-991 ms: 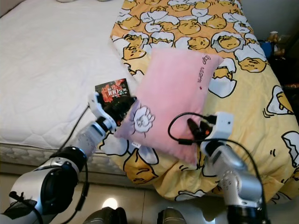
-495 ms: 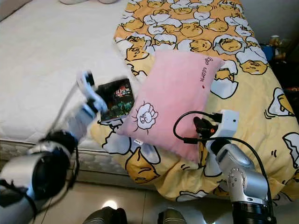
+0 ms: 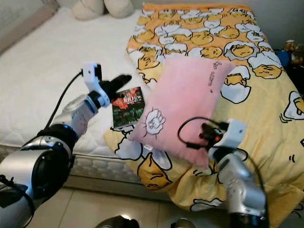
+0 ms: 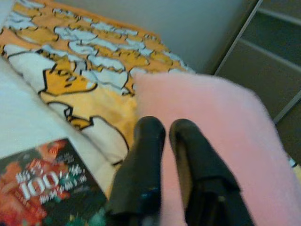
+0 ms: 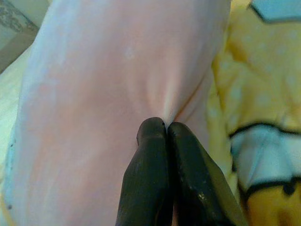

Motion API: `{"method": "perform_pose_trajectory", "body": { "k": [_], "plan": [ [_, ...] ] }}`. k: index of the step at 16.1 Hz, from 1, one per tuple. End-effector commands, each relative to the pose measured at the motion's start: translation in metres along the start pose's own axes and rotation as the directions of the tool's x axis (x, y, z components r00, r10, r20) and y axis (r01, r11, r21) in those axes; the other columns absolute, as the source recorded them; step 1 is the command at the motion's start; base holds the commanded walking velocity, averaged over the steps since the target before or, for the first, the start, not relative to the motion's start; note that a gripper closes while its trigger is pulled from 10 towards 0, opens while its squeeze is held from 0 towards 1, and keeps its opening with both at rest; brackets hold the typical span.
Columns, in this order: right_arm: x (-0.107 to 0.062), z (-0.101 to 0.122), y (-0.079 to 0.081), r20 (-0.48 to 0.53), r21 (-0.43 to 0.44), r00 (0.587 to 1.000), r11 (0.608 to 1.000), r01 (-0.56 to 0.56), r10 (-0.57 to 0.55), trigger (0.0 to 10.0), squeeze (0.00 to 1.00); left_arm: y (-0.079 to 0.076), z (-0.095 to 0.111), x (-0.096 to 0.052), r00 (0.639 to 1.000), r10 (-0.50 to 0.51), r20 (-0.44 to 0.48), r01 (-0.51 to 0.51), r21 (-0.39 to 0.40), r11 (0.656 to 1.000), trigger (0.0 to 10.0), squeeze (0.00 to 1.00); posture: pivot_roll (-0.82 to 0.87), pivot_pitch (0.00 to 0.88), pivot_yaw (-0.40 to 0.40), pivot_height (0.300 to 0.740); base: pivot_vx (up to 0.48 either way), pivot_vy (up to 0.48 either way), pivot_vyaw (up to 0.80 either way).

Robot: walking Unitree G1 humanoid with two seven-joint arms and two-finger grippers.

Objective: Clean up the room

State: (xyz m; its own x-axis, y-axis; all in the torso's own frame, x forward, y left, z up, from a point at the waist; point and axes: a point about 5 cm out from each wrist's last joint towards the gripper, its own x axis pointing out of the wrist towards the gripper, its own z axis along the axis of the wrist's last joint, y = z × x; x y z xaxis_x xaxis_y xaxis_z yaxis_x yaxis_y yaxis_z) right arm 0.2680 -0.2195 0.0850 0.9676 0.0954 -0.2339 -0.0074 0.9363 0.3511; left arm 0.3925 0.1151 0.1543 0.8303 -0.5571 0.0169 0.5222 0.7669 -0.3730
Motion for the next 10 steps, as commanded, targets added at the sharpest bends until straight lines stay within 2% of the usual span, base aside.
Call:
{"method": "perform_pose_trajectory", "body": {
  "k": [1,2,3,5,7,10],
  "plan": [
    [-0.004,-0.001,0.006,0.018,-0.008,1.000,1.000,-0.008,0.008,0.0,0.00,0.003,-0.010,-0.003,0.998,0.028,-0.061,-0.024,0.068,0.997,10.0,1.00,-0.27,0.007,0.166,0.724,0.000,0.000,0.00],
    [-0.009,-0.003,0.009,0.020,-0.004,1.000,1.000,-0.012,0.012,0.0,0.00,0.002,-0.015,-0.003,0.994,0.046,-0.102,-0.030,0.154,0.988,10.0,1.00,-0.28,0.010,0.163,0.724,0.000,0.000,0.00],
    [-0.012,-0.002,0.009,0.020,-0.004,1.000,1.000,-0.012,0.013,0.0,0.00,0.000,-0.018,-0.002,0.992,0.045,-0.120,-0.025,0.167,0.986,10.0,1.00,-0.28,0.015,0.158,0.724,0.000,0.000,0.00],
    [-0.015,-0.001,0.009,0.005,-0.037,1.000,0.999,-0.026,0.026,0.0,0.00,-0.004,-0.020,0.001,0.992,0.037,-0.118,-0.019,0.144,0.989,10.0,1.00,-0.29,0.021,0.139,0.724,0.000,0.000,0.00],
    [-0.019,0.000,0.004,-0.019,-0.072,1.000,0.997,-0.025,0.024,0.0,0.00,-0.008,-0.023,0.003,0.995,0.046,-0.093,-0.041,0.060,0.997,10.0,1.00,-0.31,0.028,0.096,0.724,0.000,0.000,0.00],
    [-0.025,0.016,-0.006,-0.079,-0.161,0.996,0.985,-0.062,0.049,0.0,0.00,-0.007,-0.041,-0.001,0.991,0.118,-0.055,-0.125,-0.138,0.983,10.0,1.00,-0.34,0.037,0.001,0.724,0.000,0.000,0.00]
  ]
}}
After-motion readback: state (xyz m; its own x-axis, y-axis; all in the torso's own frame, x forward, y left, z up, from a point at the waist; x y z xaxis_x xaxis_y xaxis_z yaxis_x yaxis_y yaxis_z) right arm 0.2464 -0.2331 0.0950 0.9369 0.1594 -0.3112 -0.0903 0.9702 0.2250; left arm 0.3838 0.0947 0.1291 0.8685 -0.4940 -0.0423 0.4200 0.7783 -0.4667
